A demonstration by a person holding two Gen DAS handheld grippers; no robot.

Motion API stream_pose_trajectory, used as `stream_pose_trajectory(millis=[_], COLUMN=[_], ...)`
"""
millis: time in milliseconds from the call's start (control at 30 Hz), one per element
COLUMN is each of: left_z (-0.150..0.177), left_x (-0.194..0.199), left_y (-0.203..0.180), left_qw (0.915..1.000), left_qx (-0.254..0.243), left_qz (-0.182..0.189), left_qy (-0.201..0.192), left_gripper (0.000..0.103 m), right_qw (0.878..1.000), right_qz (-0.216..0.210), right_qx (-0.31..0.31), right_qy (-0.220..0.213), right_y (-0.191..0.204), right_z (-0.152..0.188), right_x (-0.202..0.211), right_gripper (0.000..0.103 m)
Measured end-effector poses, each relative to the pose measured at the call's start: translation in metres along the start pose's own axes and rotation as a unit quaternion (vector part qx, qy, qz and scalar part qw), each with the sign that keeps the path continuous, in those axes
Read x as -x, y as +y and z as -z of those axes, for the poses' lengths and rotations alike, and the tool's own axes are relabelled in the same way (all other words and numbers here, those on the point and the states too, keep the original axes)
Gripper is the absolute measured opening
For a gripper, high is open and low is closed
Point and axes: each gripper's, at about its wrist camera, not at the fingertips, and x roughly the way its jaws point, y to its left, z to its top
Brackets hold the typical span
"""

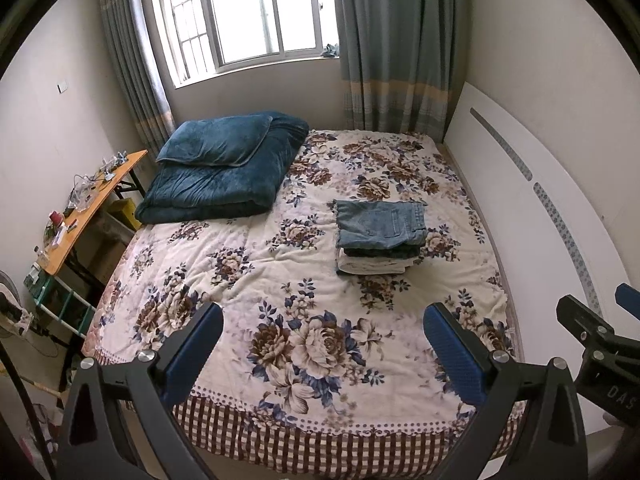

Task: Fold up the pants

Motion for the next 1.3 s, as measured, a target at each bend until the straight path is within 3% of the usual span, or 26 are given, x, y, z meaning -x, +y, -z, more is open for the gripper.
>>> stream_pose_trajectory(millis=[1300], left_z=[-0.01], left_x=[0.01], left_y=[-0.017], left_qw=[1.0], left_qx=[-0.004], left_qz=[0.004], left_qy=[-0.008], left_gripper=[0.102], right_qw=[1.0], right_qz=[-0.015], right_qx=[0.002], right_qy=[-0.001], right_y=[-0.002], right_z=[0.005], right_x=[0.013], right_gripper=[0.099])
